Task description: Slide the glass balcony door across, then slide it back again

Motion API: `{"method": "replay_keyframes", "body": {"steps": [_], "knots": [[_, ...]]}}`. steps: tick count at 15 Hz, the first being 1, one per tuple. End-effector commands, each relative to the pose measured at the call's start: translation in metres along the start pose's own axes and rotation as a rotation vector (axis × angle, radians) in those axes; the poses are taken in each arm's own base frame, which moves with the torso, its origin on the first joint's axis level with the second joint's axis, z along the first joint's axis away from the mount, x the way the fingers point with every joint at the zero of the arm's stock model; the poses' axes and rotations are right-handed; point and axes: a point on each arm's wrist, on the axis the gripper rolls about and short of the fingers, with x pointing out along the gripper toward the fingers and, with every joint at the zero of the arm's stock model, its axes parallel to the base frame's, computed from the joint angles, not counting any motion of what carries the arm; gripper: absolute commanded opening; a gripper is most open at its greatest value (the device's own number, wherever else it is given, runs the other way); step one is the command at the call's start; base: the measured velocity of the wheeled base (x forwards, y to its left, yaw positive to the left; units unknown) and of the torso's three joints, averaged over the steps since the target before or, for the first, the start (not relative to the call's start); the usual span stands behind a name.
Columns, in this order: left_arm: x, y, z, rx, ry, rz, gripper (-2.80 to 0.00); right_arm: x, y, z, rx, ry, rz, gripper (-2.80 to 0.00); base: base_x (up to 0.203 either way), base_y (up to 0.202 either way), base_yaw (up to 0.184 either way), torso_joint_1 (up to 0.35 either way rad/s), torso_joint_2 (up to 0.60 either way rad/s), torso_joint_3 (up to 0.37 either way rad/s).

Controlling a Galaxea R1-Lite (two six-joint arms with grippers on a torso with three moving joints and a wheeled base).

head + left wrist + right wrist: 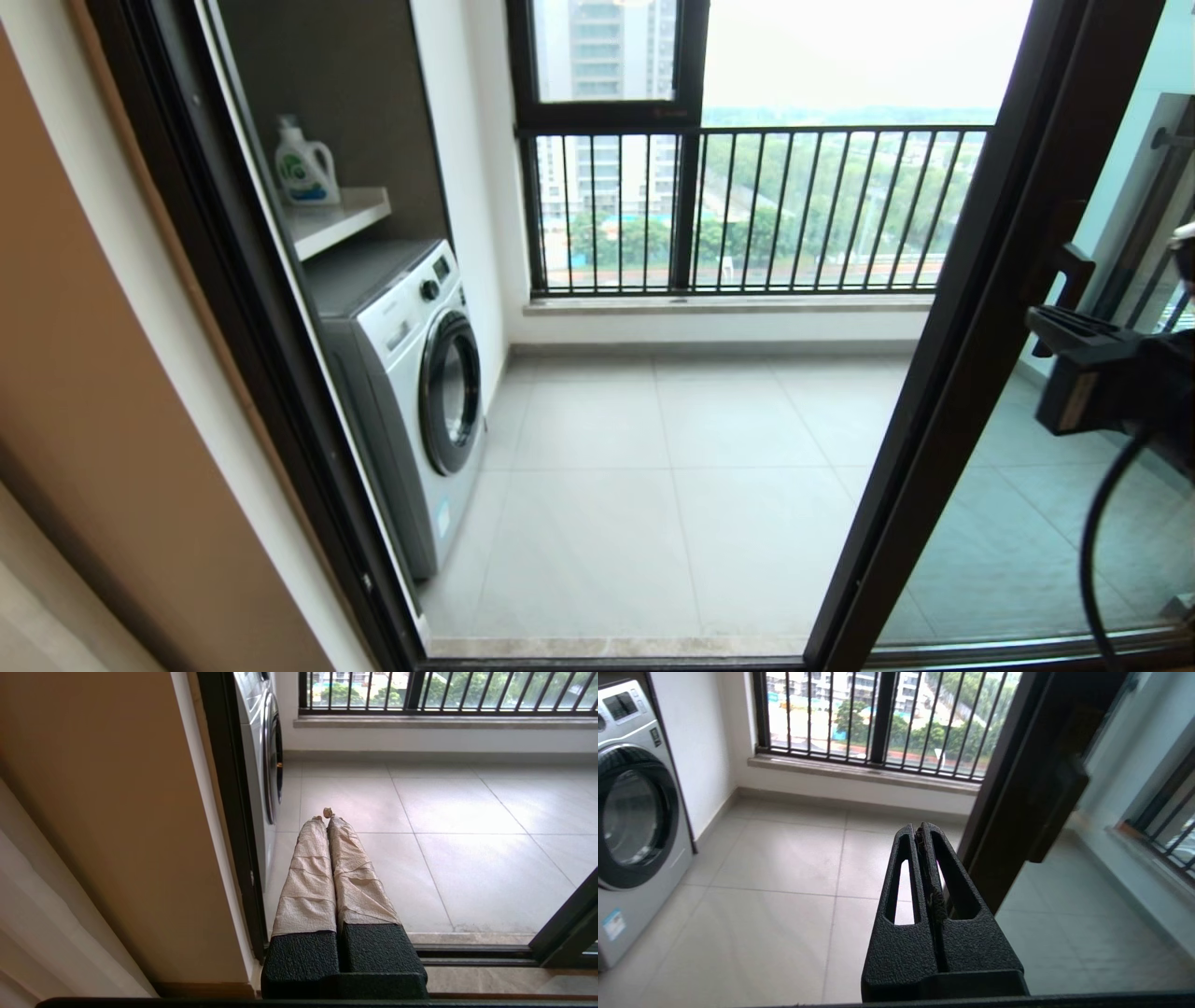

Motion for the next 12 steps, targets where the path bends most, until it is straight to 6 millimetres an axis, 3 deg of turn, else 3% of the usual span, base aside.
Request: {"method": "replay_keyframes", "body": {"steps": [1, 5, 9, 10, 12], "knots": [[0.0, 0.0, 0.0, 0.0, 0.002, 0.0, -2.8, -0.06, -0.027, 0.018, -0.004, -0.134, -0.06, -2.8, 0.0, 0.0, 0.0, 0.0, 0.0, 0.0], [0.0, 0.0, 0.0, 0.0, 0.002, 0.0, -2.8, -0.133, -0.056, 0.006, -0.068, -0.091, -0.191, -2.8, 0.0, 0.0, 0.0, 0.0, 0.0, 0.0], [0.0, 0.0, 0.0, 0.0, 0.002, 0.0, -2.8, -0.185, -0.06, -0.014, -0.125, -0.096, -0.36, -2.8, 0.0, 0.0, 0.0, 0.0, 0.0, 0.0], [0.0, 0.0, 0.0, 0.0, 0.002, 0.0, -2.8, -0.194, -0.056, -0.024, -0.133, -0.104, -0.344, -2.8, 0.0, 0.0, 0.0, 0.0, 0.0, 0.0], [0.0, 0.0, 0.0, 0.0, 0.002, 0.0, -2.8, -0.189, -0.051, -0.043, -0.113, -0.134, -0.324, -2.8, 0.0, 0.0, 0.0, 0.0, 0.0, 0.0]]}}
